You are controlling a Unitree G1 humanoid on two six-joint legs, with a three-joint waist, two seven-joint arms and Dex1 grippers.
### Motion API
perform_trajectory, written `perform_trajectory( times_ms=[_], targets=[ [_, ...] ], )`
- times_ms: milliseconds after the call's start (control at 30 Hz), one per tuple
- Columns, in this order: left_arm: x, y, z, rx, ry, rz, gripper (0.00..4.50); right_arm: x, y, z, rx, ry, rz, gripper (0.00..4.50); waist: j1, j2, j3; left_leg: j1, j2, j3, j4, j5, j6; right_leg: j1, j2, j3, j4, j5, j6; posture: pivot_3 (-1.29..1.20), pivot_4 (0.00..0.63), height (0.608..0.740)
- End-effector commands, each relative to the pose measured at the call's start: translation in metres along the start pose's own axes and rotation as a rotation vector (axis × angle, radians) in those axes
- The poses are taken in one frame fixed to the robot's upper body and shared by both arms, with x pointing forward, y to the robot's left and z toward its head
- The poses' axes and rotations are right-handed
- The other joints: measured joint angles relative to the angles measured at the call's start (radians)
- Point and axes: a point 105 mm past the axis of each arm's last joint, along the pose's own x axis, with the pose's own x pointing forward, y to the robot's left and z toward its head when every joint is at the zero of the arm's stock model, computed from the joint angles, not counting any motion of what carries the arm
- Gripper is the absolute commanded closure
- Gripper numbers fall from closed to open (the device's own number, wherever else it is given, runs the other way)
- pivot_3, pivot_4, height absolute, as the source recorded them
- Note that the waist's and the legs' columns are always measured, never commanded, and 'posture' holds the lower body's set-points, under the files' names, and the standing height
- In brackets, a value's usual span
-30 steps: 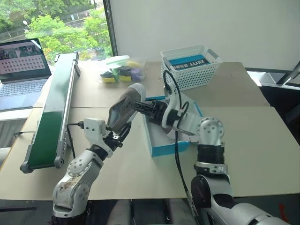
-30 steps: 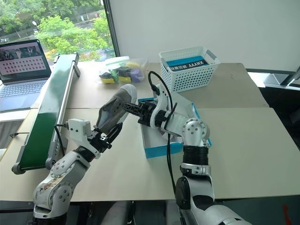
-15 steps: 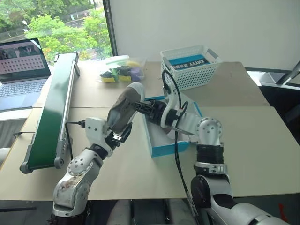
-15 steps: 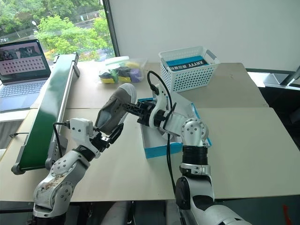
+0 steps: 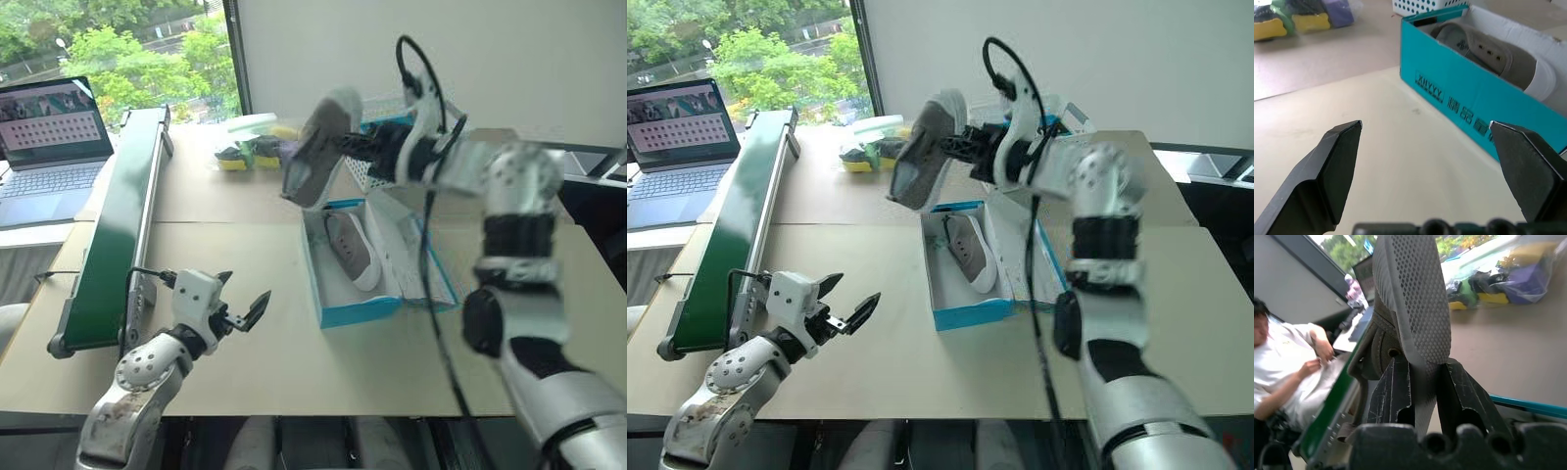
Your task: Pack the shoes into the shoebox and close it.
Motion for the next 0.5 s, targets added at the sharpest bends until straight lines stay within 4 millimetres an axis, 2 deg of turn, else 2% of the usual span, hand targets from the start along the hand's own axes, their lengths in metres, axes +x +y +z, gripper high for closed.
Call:
perform_trajectory(
  times_ms=[33, 100, 333, 500],
  targets=[
    [-0.002, -0.001, 0.007, 0.057, -0.021, -0.032, 0.01, 0.002, 0.009, -0.014, -0.063, 0.191, 0.031, 4.17, -0.007, 0.0, 0.0, 0.0, 0.0, 0.001, 0.0, 0.0, 0.0, 0.0, 0.0, 0.001, 0.001, 0.0, 0.0, 0.0, 0.15, 0.739],
    [-0.001, -0.002, 0.009, 0.076, -0.024, -0.049, 0.01, 0.002, 0.007, -0.022, -0.071, 0.27, 0.018, 4.17, -0.006, 0.001, 0.001, 0.0, 0.0, 0.0, 0.0, 0.0, 0.0, -0.001, 0.0, 0.001, 0.002, 0.0, 0.0, 0.0, 0.15, 0.739],
    [-0.008, -0.011, 0.009, 0.211, -0.007, -0.116, 0.01, 0.018, -0.035, -0.059, -0.148, 0.439, -0.111, 4.17, 0.003, 0.001, 0.001, -0.001, 0.0, 0.0, 0.0, 0.0, 0.0, -0.001, 0.0, 0.001, 0.001, 0.0, 0.0, 0.0, 0.15, 0.739],
    [-0.013, -0.016, 0.009, 0.218, -0.013, -0.139, 0.01, 0.025, -0.035, -0.067, -0.199, 0.516, -0.07, 4.17, 0.004, 0.002, 0.001, -0.001, 0.0, 0.0, 0.0, 0.0, 0.0, -0.003, -0.001, 0.0, 0.002, 0.0, 0.0, 0.0, 0.15, 0.739]
  ],
)
